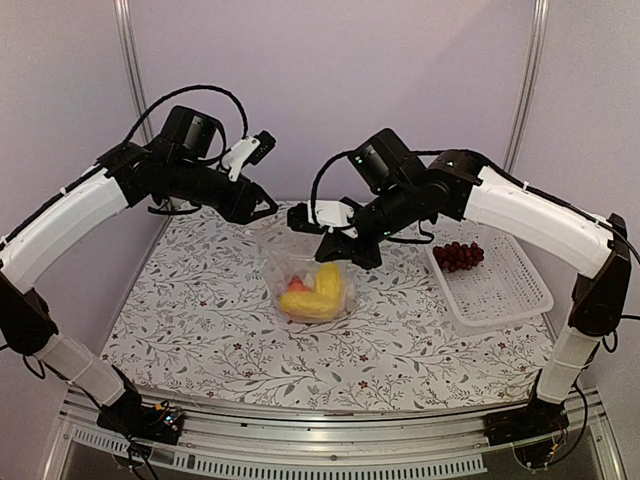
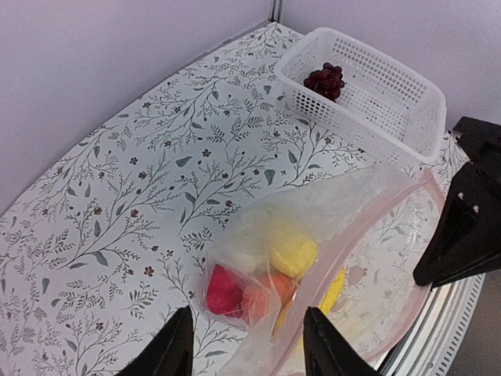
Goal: Place the food in the zip-top bag and seal the zipper
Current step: Pass from the right arm to the left
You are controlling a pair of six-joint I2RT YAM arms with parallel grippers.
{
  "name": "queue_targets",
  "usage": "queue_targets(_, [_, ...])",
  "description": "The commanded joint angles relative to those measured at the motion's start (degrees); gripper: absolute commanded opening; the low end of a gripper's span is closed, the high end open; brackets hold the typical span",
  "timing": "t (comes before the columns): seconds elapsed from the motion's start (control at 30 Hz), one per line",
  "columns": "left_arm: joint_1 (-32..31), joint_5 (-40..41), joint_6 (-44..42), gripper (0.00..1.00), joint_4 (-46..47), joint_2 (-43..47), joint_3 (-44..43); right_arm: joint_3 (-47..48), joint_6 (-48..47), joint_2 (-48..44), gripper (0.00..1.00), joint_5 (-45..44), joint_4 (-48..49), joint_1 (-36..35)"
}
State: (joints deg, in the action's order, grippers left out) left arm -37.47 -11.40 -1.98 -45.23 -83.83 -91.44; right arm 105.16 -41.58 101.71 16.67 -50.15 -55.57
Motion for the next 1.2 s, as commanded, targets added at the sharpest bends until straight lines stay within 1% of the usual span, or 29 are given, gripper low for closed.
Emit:
queue_targets(0.0, [0.4, -2.3, -2.6, 0.47, 0.1, -3.0, 0.0, 1.8, 1.2, 0.8, 0.00, 0.7, -1.0, 0.4])
queue_targets(0.17, [0.5, -1.4, -4.2, 0.43, -0.9, -5.6, -1.6, 3.1, 1.3, 1.2, 0.00, 0.7, -1.7, 0.4])
queue_targets(0.23, [0.4, -1.4, -4.4, 0.36, -1.0, -6.6, -2.1, 3.1, 1.3, 1.1, 0.00, 0.7, -1.8, 0.4])
queue_targets(0.3, [0.4, -1.5, -4.5, 0.23, -1.2, -7.4, -3.0, 3.1, 1.4, 1.2, 0.00, 0.7, -1.7, 0.4])
queue_targets(0.33, [0.5, -1.5, -4.6, 0.19, -1.2, -7.7, -3.5, 3.1, 1.6, 1.2, 0.00, 0.7, -1.8, 0.3])
queue_targets(0.37, [0.5, -1.7, -4.6, 0.18, -1.4, -7.9, -4.1, 3.1, 1.6, 1.1, 0.00, 0.6, -1.8, 0.4])
queue_targets(0.4, [0.4, -2.1, -4.6, 0.18, -1.7, -8.1, -4.7, 3.1, 1.7, 1.1, 0.00, 0.6, -1.8, 0.5])
queue_targets(0.43, [0.2, -2.2, -4.5, 0.22, -2.1, -8.1, -5.3, 3.0, 1.8, 1.2, 0.00, 0.6, -1.9, 0.5])
queue_targets(0.53, [-0.3, -0.2, -4.3, 0.40, -2.2, -7.2, -6.4, 3.1, 1.9, 1.1, 0.00, 0.8, -2.0, 0.5])
queue_targets(0.57, [-0.6, 1.0, -4.6, 0.44, -1.8, -6.4, -6.0, 3.0, 1.9, 1.1, 0.00, 0.7, -1.9, 0.5])
queue_targets(0.63, [-1.2, 1.5, -5.9, 0.47, 1.0, -3.8, -3.8, 3.1, 1.9, 1.1, 0.00, 0.7, -1.9, 0.6])
queue_targets(0.73, [-1.8, -1.6, -9.5, 0.48, 5.7, 0.7, 1.4, 3.1, 1.9, 0.8, 0.00, 1.0, -2.0, 0.5])
queue_targets(0.8, [-2.2, -3.2, -11.7, 0.49, 6.5, 1.8, 3.5, 3.0, 2.0, 0.6, 0.00, 0.9, -2.0, 0.6])
queue_targets(0.93, [-2.6, -0.3, -13.2, 0.50, 4.8, 0.4, 3.2, 3.1, 2.0, 0.4, 0.00, 1.2, -2.0, 0.6])
queue_targets(1.1, [-2.5, -0.5, -14.6, 0.51, 5.4, -1.4, 4.1, 3.3, 2.2, 0.1, 0.00, 3.2, -2.2, 0.8])
queue_targets(1.17, [-2.5, -1.1, -15.0, 0.49, 5.4, -2.3, 3.8, 3.5, 2.4, 0.1, 0.00, 3.3, -2.2, 0.9])
